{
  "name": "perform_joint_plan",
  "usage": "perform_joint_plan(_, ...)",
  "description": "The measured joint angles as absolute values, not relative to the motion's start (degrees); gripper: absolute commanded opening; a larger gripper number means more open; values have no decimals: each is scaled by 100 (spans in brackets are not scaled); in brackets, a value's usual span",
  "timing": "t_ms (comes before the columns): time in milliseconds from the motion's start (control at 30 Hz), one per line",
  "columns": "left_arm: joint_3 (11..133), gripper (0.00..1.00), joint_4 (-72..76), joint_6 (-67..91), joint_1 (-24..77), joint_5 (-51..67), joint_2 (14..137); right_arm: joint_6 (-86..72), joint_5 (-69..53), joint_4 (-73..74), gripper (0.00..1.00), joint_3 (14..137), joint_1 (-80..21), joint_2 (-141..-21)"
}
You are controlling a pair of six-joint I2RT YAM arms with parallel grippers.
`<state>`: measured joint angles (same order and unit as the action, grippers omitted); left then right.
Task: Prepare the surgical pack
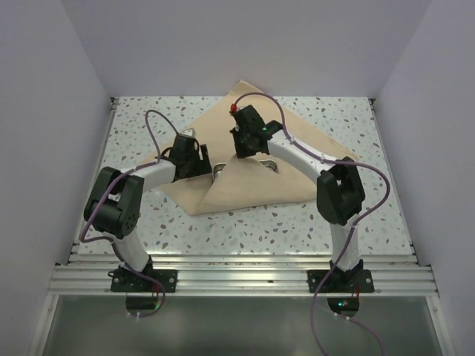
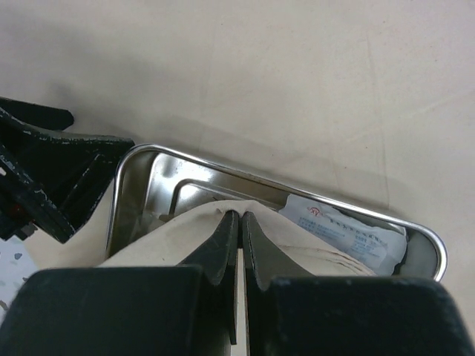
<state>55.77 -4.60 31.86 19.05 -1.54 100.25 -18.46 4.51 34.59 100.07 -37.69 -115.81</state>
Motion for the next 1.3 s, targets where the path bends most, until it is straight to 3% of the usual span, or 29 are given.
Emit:
perform_joint_plan(433, 5983, 78, -351, 3183, 1979, 56, 10405, -1809, 346, 3874, 0, 11238, -3439, -12604)
perform_joint_plan(767, 6414, 80, -893, 3039, 1992, -786, 10414, -1782, 303, 3968, 1, 11345, -3208, -12853)
perform_joint_plan(900, 6420, 80, -1081, 3006, 1933, -1094, 10171, -1750, 196, 4021, 16, 11601, -3142, -12986)
perform_joint_plan(1133, 6420, 79, -1041, 2882, 1966, -972, 9821, -1653, 204, 4128, 58, 12359, -3131, -13513)
perform_joint_plan(1300, 6206, 80, -1175, 2884, 2001, -875, 9524, -1647, 248, 4252, 70, 12315, -3109, -13509)
